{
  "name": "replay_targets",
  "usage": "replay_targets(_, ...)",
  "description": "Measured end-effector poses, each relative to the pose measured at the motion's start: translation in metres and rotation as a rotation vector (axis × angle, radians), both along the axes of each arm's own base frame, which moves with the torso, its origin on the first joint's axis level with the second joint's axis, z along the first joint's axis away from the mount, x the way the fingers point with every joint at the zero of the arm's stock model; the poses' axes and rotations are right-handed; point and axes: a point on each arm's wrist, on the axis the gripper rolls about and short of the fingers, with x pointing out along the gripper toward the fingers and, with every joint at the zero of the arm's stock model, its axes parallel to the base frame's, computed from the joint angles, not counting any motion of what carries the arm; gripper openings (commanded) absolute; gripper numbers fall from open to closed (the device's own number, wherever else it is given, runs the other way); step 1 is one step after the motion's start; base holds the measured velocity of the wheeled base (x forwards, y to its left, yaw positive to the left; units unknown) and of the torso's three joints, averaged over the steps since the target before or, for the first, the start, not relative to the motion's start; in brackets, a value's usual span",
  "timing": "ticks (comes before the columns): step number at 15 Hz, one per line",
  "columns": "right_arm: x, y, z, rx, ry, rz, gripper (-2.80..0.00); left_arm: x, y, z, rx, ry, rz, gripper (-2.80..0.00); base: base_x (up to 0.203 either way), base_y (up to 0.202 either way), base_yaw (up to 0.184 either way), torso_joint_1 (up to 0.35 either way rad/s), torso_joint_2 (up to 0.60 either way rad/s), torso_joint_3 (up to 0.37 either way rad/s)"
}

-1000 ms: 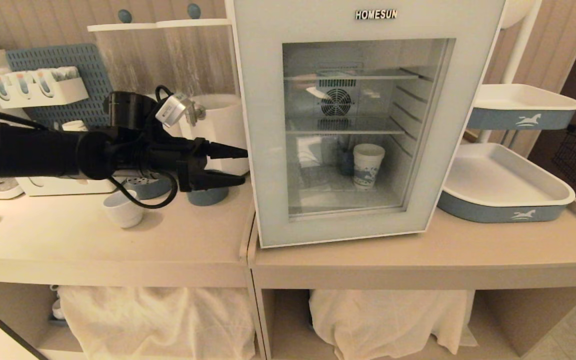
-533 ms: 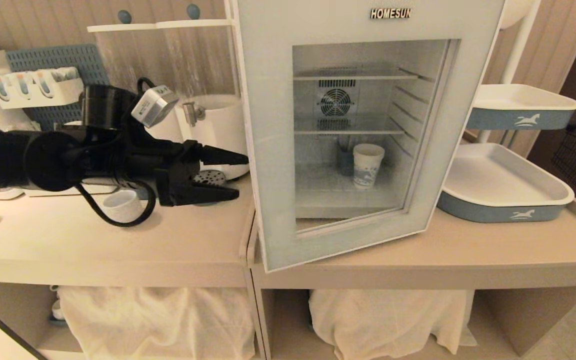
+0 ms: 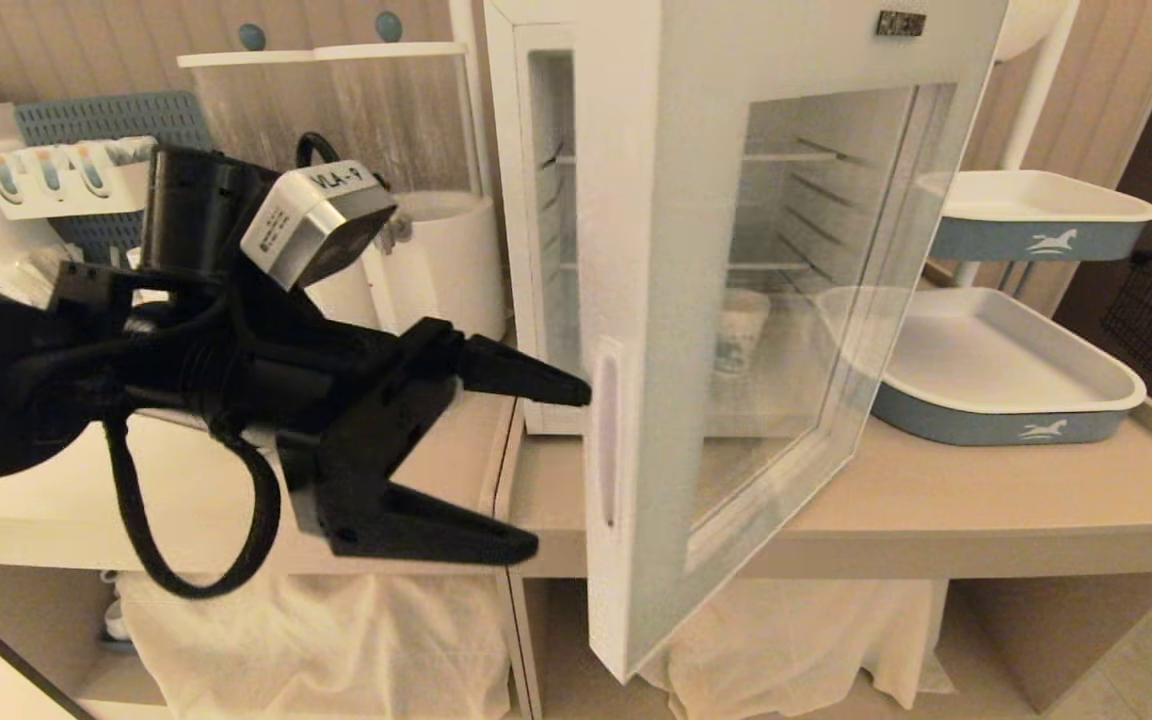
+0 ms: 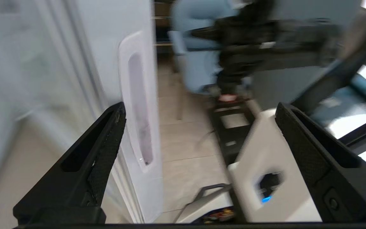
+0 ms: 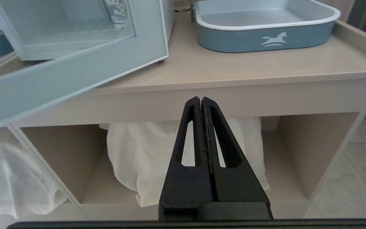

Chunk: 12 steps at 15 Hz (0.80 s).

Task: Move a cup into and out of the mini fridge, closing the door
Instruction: Open the freezer door

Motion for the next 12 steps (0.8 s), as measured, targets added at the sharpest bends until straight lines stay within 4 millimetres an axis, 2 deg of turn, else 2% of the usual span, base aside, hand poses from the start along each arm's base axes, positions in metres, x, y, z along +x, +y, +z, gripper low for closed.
replay_targets(3, 0.000, 0.000, 0.000, 0.000, 0.000, -0.001, -2.80, -0.034, -0.022, 0.006, 0.023, 0.028, -0.077, 0.00, 0.000, 0.000, 0.000, 0.000, 0.00, 0.000)
replay_targets(7, 0.000, 0.000, 0.000, 0.000, 0.000, 0.000, -2.80, -0.073, -0.039, 0.006, 0.048, 0.057, -0.185, 0.00, 0.000, 0.000, 0.000, 0.000, 0.00, 0.000)
replay_targets(12, 0.000, 0.000, 0.000, 0.000, 0.000, -0.001, -2.80, -0.108, -0.057, 0.014, 0.021, 0.037, -0.297, 0.00, 0.000, 0.000, 0.000, 0.000, 0.00, 0.000)
